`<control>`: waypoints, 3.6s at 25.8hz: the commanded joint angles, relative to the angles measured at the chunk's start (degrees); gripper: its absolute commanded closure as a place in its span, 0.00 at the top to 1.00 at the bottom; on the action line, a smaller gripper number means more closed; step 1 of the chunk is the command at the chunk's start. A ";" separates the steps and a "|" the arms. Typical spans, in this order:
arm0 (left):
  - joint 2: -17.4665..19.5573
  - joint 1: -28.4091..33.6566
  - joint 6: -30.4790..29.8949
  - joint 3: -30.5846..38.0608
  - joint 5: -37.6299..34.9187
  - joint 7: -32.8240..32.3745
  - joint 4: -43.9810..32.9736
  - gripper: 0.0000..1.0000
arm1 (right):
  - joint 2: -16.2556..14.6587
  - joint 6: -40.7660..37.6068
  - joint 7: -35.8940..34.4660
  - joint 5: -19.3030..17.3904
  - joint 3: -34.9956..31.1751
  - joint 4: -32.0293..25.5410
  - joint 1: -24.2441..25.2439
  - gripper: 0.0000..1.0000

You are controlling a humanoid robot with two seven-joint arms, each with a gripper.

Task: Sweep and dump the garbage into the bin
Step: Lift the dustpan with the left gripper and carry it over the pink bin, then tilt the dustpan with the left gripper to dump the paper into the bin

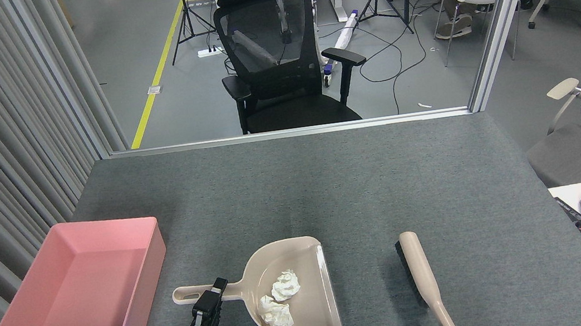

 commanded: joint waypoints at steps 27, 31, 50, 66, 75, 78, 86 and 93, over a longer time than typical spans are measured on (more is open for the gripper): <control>32.35 -7.43 16.46 7.20 32.86 -1.70 -2.41 0.07 | 0.90 -0.26 -0.11 -0.09 0.26 0.27 -0.08 0.18; 36.65 -6.99 12.16 7.64 33.21 -3.29 3.30 0.07 | 0.90 -0.35 -0.11 -0.09 0.26 0.27 -0.17 0.19; 48.43 -6.02 -5.60 7.56 33.30 -5.40 24.31 0.08 | 0.81 -0.44 -0.03 -0.17 0.26 0.27 -0.70 0.22; 50.45 -8.48 -16.32 6.24 21.79 -5.13 28.17 0.08 | 0.72 -0.52 0.06 -0.26 0.26 0.27 -0.87 0.22; 49.93 -13.31 -19.66 6.85 7.99 -3.73 28.70 0.08 | 0.90 -0.44 -0.03 -0.18 0.26 0.27 -0.70 0.22; 50.01 -14.28 -20.80 6.85 3.51 -3.46 28.53 0.08 | 0.99 -0.44 -0.11 -0.17 0.26 0.18 -0.61 0.22; 50.19 -18.59 -21.07 6.94 -6.25 -3.46 28.00 0.07 | 0.99 -0.44 -0.11 -0.17 0.26 0.18 -0.61 0.22; 50.10 -20.96 -18.52 7.20 -4.40 -3.73 29.32 0.08 | 0.99 -0.44 -0.11 -0.26 0.26 0.18 -0.61 0.22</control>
